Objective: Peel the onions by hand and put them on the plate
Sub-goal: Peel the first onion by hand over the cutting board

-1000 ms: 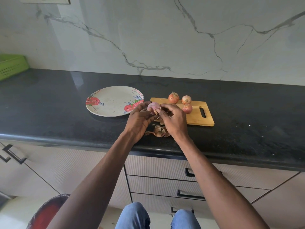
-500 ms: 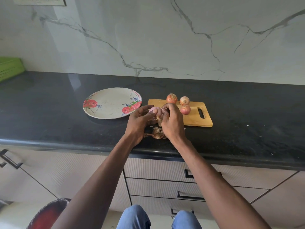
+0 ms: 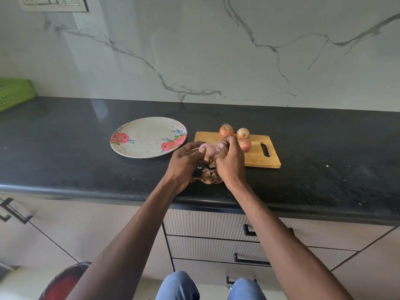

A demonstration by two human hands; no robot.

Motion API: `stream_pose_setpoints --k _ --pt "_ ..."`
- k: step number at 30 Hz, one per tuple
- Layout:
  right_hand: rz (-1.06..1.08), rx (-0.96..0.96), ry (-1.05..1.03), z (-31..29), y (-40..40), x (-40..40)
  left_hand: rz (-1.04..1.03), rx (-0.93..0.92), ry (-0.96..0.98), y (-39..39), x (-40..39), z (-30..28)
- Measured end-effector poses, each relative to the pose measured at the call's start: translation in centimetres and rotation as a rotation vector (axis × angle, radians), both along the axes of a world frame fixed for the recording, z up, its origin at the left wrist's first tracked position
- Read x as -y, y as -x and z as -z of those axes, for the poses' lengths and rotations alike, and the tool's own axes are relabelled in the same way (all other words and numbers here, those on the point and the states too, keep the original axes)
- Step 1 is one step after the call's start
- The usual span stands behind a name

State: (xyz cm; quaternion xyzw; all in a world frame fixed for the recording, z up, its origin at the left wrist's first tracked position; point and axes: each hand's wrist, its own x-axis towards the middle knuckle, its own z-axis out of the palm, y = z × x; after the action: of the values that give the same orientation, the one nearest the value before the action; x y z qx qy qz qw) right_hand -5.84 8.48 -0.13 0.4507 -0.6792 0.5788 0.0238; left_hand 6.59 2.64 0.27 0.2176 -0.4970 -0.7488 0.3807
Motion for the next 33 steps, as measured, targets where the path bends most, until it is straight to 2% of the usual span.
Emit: stream_pose_setpoints --k 6,11,15,27,30,33 --pt "0.078 0.047 -0.041 0.2 0.6 0.0 -0.045 -0.129 -0.150 -0.3 0.6 -0.2" --pt "-0.022 -0.150 -0.092 0.2 0.3 0.2 -0.031 -0.156 -0.186 -0.2 0.6 -0.2" --pt "-0.023 -0.052 0.008 -0.1 0.4 -0.1 -0.077 -0.150 -0.248 0.0 1.0 0.1" --pt "-0.275 -0.062 0.062 -0.9 -0.4 -1.1 -0.024 -0.089 -0.103 -0.2 0.7 0.2" --pt "-0.281 0.000 0.054 -0.9 -0.5 -1.2 -0.032 -0.085 -0.106 -0.3 0.6 0.1" --pt "-0.267 -0.055 0.081 -0.7 -0.7 -1.3 -0.026 -0.090 -0.102 -0.3 0.5 0.0"
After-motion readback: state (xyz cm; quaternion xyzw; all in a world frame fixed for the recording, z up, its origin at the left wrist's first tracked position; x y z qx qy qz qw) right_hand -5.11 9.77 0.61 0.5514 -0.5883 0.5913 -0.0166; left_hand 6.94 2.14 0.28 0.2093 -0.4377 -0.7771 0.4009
